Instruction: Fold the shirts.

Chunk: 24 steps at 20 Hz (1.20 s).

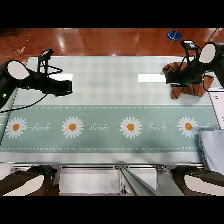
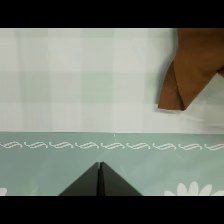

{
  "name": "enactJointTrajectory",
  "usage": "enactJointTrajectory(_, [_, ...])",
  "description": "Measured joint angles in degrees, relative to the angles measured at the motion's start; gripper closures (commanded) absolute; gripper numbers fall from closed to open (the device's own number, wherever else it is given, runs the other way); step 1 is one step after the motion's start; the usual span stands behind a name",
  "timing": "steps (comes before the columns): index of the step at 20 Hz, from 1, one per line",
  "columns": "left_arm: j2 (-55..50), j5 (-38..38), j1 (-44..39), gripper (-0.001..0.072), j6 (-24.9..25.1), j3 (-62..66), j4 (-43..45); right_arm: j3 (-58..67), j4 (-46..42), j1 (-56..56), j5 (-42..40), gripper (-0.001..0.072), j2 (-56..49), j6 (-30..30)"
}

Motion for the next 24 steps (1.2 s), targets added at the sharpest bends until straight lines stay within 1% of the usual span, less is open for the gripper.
enactJointTrajectory(14, [0.0, 0.04, 0.0, 0.069, 0.0, 0.0, -0.02, 0.0, 0.02, 0.0, -0.57, 0.0683, 0.0, 0.02])
enactJointTrajectory(17, [-0.02, 0.68, 0.0, 0.069, 0.0, 0.0, 0.0, 0.02, 0.0, 0.02, -3.89, 0.0683, -0.04, 0.02])
enactJointTrajectory(22, [-0.39, 2.99, 0.0, 0.0689, -0.02, -0.02, -0.02, 0.0, 0.28, 0.0, -13.73, 0.0683, -0.04, 0.02])
enactJointTrajectory(23, [-0.59, 3.78, 0.0, 0.0652, 0.0, -0.02, 0.0, 0.0, 0.42, 0.02, -15.69, 0.0683, -0.04, 0.02])
enactJointTrajectory(24, [-0.85, 4.63, 0.02, 0.0485, 0.0, -0.02, -0.02, 0.0, 0.42, 0.0, -17.4, 0.0667, -0.04, 0.02])
